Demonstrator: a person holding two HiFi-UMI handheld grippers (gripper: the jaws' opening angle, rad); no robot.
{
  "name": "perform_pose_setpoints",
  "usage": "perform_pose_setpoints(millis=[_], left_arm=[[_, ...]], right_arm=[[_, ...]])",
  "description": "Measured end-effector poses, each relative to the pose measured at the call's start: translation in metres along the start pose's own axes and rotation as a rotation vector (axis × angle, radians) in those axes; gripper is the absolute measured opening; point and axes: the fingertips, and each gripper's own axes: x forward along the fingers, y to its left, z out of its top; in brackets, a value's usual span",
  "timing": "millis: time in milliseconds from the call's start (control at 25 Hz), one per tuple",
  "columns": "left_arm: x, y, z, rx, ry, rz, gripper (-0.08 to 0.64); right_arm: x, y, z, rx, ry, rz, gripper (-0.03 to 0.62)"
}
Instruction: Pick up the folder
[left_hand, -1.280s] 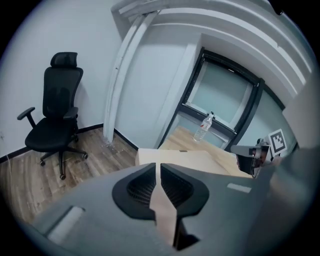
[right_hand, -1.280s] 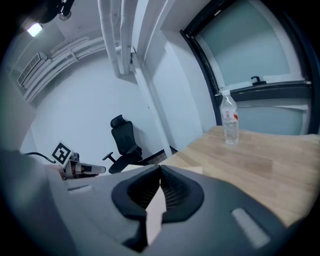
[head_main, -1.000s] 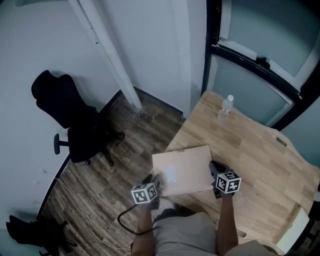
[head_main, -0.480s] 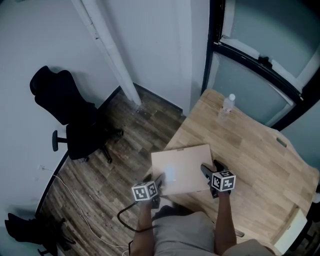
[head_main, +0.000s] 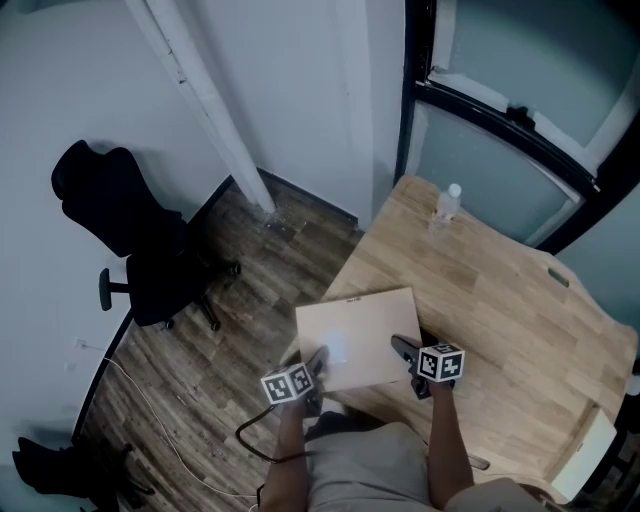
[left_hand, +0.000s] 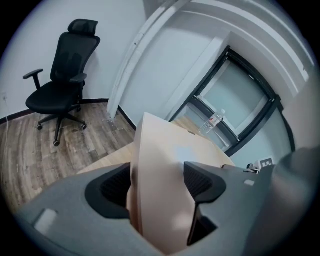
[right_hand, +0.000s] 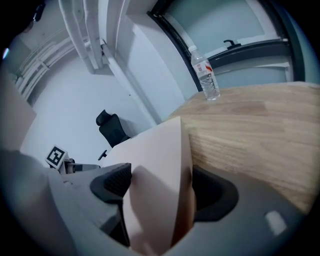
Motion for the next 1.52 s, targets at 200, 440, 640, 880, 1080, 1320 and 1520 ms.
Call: perform_pose_setpoints(millis=[200,440,640,880,1080,1320,1520], left_arm=[[0.002,0.002,-0.002,-0.009,0.005,-0.018,0.319],[0.003,0.004,-0.004,-0.023,-0.004,-0.031,0.324],[0.003,0.005,-0.004,-0.034,-0.004,-0.053,0.325],[0.006,0.004,-0.006,-0.056,-0.018,-0.084,0.330],[-0.001,-0.002,-0.007,-0.042,-0.005,-0.071,0.330],[-0.018,-0.006,-0.002,-0.039,-0.035,-0.057,0.330],[-0.037,-0.013,0.024,0.000,-0.112,-0.056,0.330]], right_arm=[[0.003,-0.003,-0.003,0.049,0.023,0.027,0.376],[0.005,-0.008,-0.008,0.063,0.045,0.015,0.376],[0.005,-0.008,-0.009,0.050,0.045,-0.001,0.379],[0.005,-0.005,-0.007,0.077,0.053,0.016,0.380],[-0.001,0.003,-0.009,0.053,0.028,0.031,0.380],[-0.012,0.013,0.002,-0.017,0.015,0.004,0.379],[-0.015,0.031,0.027,-0.056,-0.047,0.041,0.379]])
